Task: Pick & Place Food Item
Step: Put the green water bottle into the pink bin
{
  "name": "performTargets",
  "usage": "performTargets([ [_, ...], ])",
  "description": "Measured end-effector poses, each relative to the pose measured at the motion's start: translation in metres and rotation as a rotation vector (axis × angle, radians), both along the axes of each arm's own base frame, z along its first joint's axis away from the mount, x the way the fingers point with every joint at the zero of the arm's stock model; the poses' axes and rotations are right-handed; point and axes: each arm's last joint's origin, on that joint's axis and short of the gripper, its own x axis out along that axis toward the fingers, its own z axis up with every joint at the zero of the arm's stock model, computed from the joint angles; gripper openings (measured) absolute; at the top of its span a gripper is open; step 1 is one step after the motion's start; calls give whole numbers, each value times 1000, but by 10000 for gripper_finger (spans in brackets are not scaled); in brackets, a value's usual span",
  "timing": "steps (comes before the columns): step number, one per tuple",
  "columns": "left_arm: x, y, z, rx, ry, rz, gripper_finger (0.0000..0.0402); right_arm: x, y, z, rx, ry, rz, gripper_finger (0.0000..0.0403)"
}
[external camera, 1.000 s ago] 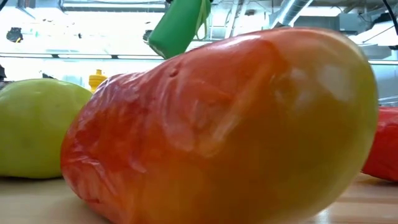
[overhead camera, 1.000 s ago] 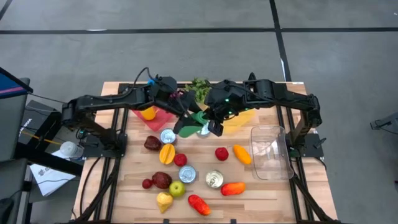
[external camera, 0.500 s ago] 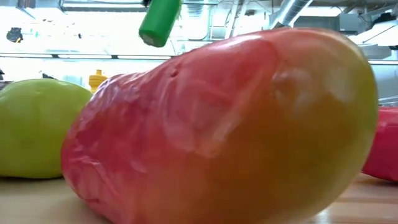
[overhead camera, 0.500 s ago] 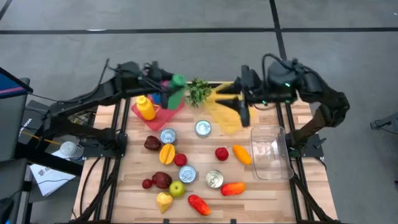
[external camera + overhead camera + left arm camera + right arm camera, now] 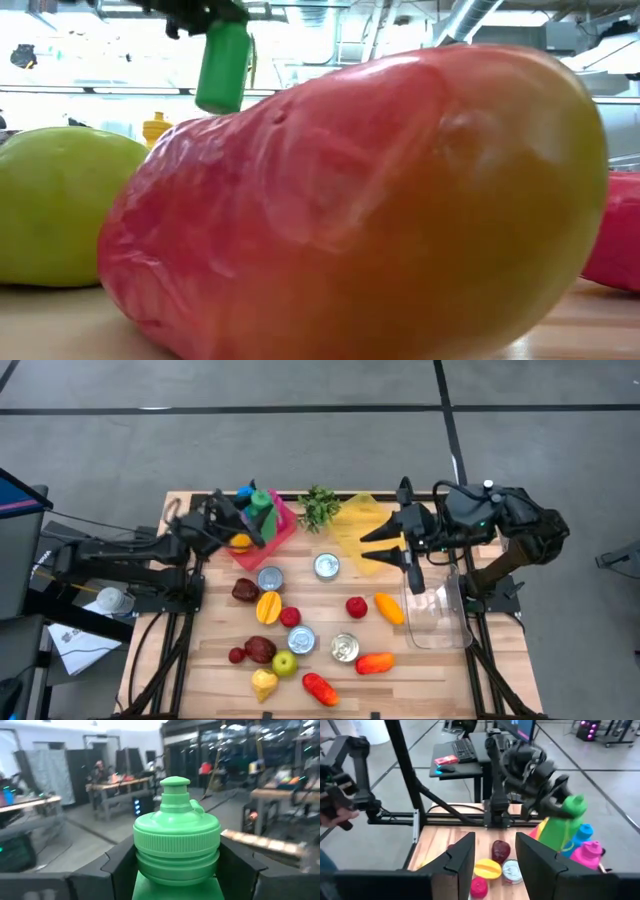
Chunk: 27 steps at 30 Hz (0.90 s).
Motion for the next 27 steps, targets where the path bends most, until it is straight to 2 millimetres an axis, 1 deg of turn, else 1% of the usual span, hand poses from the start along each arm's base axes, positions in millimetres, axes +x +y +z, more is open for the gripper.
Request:
performTargets([
  [2, 6, -2, -17, -12, 33, 67, 211, -1, 0, 0, 1, 6, -3, 135],
  [3, 9, -3, -22, -11, 46, 104, 208, -2, 0, 0, 6, 5, -4, 135],
  [7, 19, -9, -33, 27, 110, 231, 200, -2, 0, -1, 24, 20, -3, 135],
  [11, 35, -12, -45, 24, 114, 220, 213, -3, 1, -3, 30, 41, 0, 134],
  [14, 44, -13, -56, -5, 115, 298, 215, -5, 4, -4, 33, 55, 10, 135],
  [16, 47, -13, -60, -18, 113, 368, 209, -5, 6, -5, 43, 61, 15, 134],
  [18, 47, -15, -62, -21, 115, 397, 204, -6, 9, -5, 49, 63, 23, 134],
  [20, 47, -17, -61, -24, 105, 393, 203, -7, 11, -5, 54, 63, 29, 134],
  [24, 46, -17, -62, -56, 60, 394, 216, -8, 15, -5, 54, 64, 46, 134],
  [27, 45, -17, -75, -62, 85, 401, 217, -8, 17, -5, 54, 64, 54, 134],
])
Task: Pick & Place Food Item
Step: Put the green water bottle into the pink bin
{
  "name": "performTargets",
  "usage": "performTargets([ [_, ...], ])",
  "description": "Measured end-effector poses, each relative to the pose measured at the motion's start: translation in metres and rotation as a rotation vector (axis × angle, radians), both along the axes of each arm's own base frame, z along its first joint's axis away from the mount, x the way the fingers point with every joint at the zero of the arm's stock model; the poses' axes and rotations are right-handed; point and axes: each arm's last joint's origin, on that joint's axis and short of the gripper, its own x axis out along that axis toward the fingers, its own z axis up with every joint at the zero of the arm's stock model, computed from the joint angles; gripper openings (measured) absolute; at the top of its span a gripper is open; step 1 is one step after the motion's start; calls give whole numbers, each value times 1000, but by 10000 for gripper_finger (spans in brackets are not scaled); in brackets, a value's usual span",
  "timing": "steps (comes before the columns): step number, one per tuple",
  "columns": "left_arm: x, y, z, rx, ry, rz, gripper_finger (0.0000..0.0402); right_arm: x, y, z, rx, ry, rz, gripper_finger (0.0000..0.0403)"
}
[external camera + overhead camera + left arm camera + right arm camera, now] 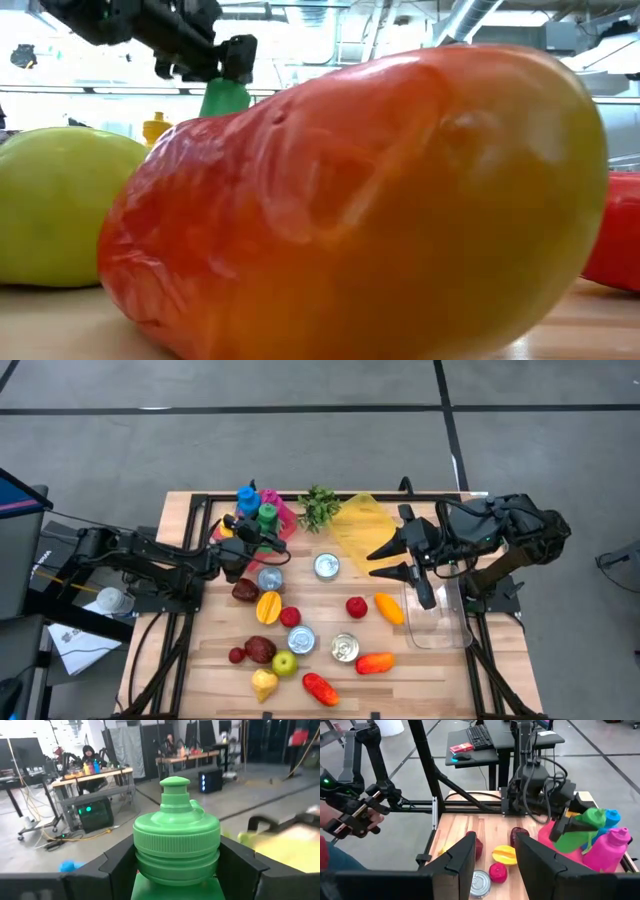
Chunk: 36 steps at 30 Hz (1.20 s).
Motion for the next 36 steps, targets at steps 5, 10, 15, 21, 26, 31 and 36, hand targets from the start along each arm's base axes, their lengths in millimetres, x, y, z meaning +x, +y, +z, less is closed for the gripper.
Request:
performTargets([
  [5, -8, 0, -10, 3, -38, 27, 204, -1, 3, 0, -1, 3, 12, 134],
  [10, -16, 0, -19, 6, -84, 24, 214, -1, 3, -1, 10, 8, 7, 134],
  [15, -19, 0, -18, 49, -44, 17, 211, -2, 2, -3, 15, 30, 2, 134],
  [21, -18, 7, -14, 84, -37, -19, 206, -2, 2, -2, 15, 30, 2, 134],
  [26, -18, 16, -17, 84, -25, 10, 212, -2, 2, -2, 15, 30, 2, 134],
  [31, -11, 17, -28, 67, -15, -31, 205, -2, 2, -2, 26, 31, -3, 134],
  [36, -6, 18, -34, 65, -6, -17, 213, -2, 2, -2, 46, 33, -11, 134],
])
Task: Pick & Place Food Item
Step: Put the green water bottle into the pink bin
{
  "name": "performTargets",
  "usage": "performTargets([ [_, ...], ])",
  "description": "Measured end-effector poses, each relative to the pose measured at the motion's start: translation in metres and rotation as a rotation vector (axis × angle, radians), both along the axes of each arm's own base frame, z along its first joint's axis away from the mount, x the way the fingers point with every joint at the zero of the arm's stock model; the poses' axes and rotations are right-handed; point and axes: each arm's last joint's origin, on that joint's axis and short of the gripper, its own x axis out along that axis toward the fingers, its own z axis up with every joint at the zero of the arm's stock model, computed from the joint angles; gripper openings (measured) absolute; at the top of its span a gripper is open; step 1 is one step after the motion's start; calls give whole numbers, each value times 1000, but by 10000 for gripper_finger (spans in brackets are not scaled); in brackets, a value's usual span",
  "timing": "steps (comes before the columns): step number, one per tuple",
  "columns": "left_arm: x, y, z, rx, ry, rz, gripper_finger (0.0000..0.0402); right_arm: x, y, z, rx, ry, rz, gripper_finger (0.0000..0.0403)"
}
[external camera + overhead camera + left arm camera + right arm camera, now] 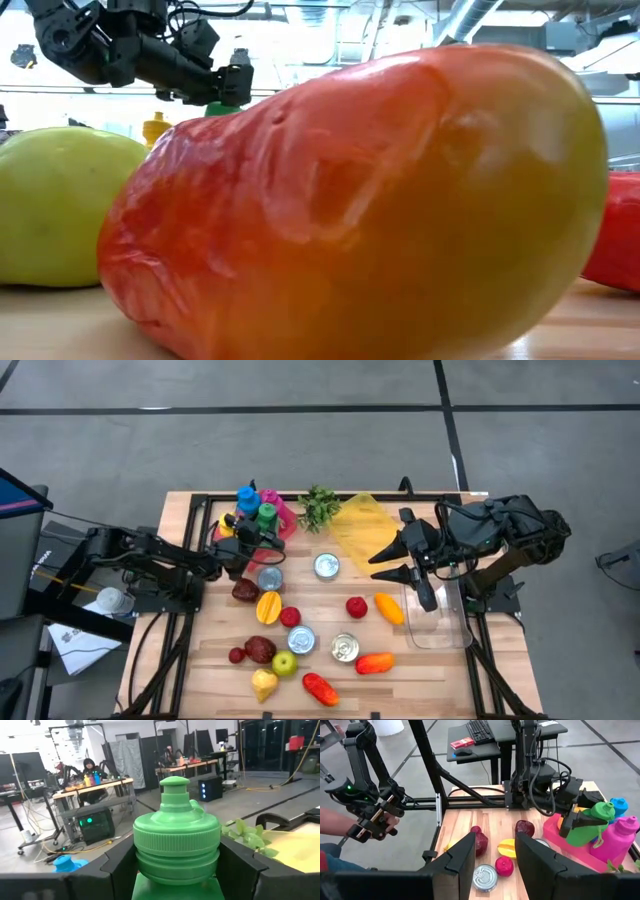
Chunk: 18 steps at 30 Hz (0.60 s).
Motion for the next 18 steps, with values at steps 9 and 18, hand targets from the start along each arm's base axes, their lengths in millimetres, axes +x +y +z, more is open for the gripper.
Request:
performTargets([
  [9, -1, 0, 5, 44, 9, 32, 209, 0, 0, 0, 0, 0, 0, 134],
  [18, 2, 3, -9, 26, 54, 62, 204, -1, 3, 0, 3, 1, 13, 134],
])
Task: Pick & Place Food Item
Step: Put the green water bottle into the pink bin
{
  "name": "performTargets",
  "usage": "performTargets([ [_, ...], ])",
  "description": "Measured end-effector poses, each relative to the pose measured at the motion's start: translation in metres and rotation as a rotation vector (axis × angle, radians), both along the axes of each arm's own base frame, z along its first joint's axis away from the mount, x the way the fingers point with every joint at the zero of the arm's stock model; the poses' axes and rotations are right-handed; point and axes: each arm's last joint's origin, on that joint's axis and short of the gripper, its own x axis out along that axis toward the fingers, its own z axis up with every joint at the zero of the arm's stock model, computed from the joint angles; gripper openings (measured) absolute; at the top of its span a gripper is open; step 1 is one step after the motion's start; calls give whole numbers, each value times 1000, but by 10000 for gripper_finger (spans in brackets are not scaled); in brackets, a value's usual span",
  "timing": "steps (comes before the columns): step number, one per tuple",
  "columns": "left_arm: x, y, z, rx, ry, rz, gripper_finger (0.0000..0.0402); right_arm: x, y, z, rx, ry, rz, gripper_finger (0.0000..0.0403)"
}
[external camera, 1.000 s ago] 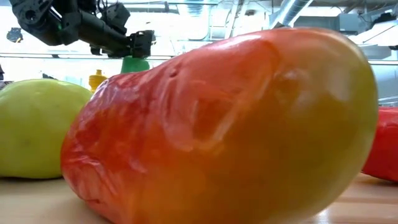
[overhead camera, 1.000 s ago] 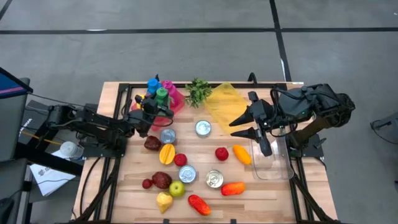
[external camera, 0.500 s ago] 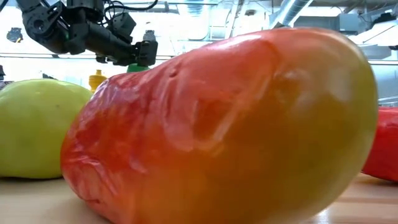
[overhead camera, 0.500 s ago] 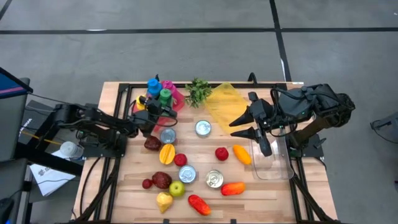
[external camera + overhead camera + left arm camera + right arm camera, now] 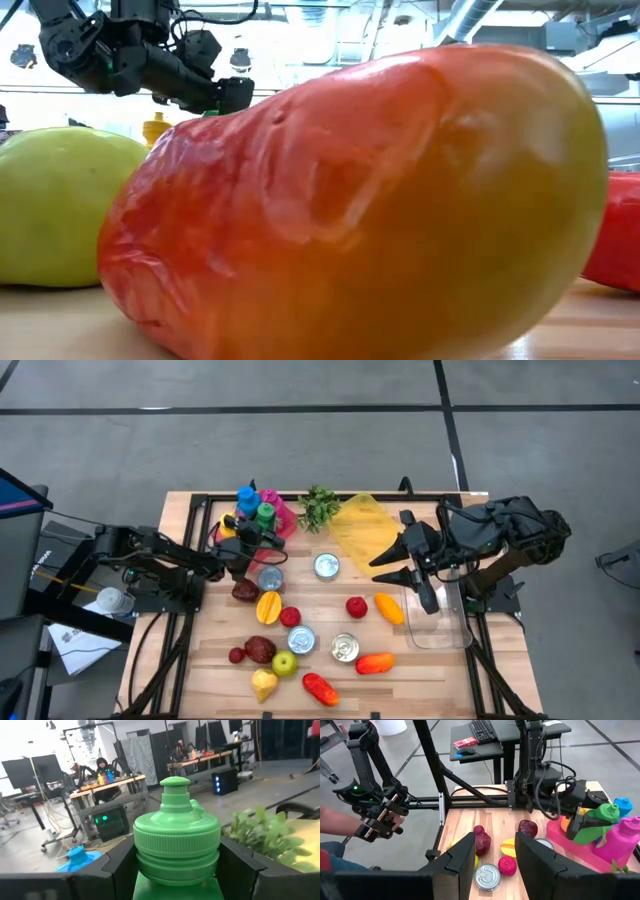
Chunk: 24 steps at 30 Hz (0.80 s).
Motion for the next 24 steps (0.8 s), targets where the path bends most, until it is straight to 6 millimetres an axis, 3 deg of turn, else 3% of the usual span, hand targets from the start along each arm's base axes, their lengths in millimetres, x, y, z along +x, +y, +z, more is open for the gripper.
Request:
performTargets([
  [8, -1, 5, 1, -12, -42, 4, 219, 0, 0, 0, 20, 3, -10, 134],
  [16, -15, 8, -17, -55, -78, 18, 209, 0, 0, 0, 21, 3, -9, 134],
  [24, -16, 7, -20, -71, -103, 12, 216, 0, 0, 0, 21, 3, -9, 134],
])
